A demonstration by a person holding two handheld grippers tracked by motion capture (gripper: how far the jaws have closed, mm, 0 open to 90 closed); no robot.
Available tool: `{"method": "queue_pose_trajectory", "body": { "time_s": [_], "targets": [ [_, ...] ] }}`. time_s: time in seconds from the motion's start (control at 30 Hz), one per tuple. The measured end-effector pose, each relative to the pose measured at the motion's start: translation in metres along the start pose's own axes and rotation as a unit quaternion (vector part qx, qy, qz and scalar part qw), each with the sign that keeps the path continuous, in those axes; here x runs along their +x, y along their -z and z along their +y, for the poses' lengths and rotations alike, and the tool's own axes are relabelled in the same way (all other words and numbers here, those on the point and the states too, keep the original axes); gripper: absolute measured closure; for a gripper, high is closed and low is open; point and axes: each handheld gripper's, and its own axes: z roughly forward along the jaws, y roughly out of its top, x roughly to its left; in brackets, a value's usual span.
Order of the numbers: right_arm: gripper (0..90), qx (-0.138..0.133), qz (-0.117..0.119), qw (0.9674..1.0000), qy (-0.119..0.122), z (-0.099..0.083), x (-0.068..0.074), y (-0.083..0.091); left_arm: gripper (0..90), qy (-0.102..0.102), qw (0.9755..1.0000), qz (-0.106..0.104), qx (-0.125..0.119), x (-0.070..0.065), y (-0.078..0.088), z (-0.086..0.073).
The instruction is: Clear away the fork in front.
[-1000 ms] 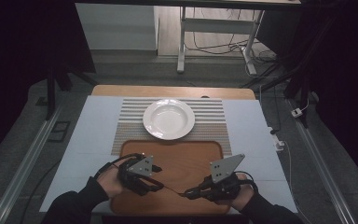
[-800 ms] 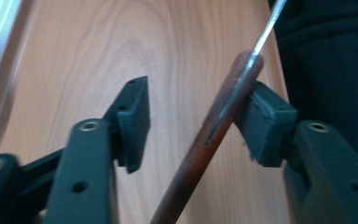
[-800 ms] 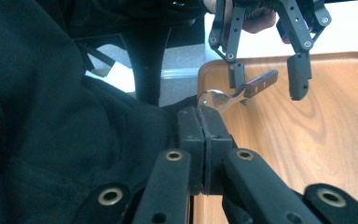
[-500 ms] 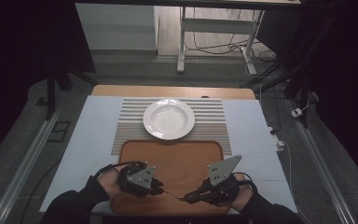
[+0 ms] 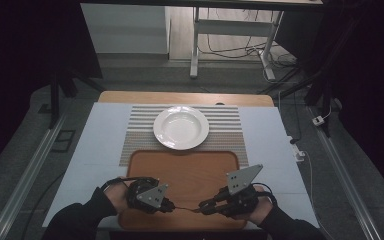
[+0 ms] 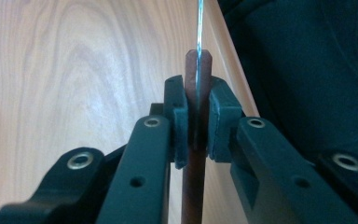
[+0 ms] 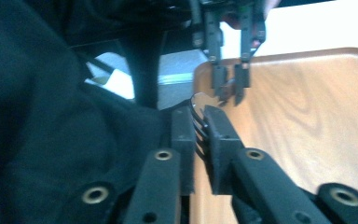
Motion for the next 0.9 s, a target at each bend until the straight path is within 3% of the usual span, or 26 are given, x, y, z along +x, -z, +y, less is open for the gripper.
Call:
{"method": "queue_pose_trajectory", "body": {
  "time_s": [0.03, 0.23, 0.37, 0.57, 0.77, 0.9],
  "targets": [
    [77.2, 0.000, 0.000, 1.0000, 0.000, 0.000, 0.000, 0.000, 80.7, 0.011, 0.9999, 0.001, -0.002, 0.001, 0.001, -0.001],
    [67.3, -0.014, -0.054, 0.9979, -0.033, -0.003, -0.005, 0.007, 80.6, 0.065, 0.9979, 0.007, 0.001, 0.002, 0.004, -0.005],
    [59.0, -0.016, -0.102, 0.9935, -0.048, -0.006, -0.005, 0.013, 80.6, 0.116, 0.9931, 0.013, 0.005, 0.004, 0.008, -0.009],
    [51.5, 0.003, -0.172, 0.9838, -0.051, -0.010, 0.000, 0.019, 80.6, 0.199, 0.9795, 0.026, 0.012, 0.006, 0.015, -0.015],
    [40.4, 0.024, -0.229, 0.9715, -0.056, -0.017, 0.008, 0.022, 80.6, 0.253, 0.9656, 0.046, 0.042, 0.006, 0.013, -0.018],
    [32.7, 0.025, -0.260, 0.9634, -0.061, -0.022, 0.013, 0.027, 80.6, 0.288, 0.9547, 0.057, 0.047, 0.006, 0.016, -0.022]
  ]
}}
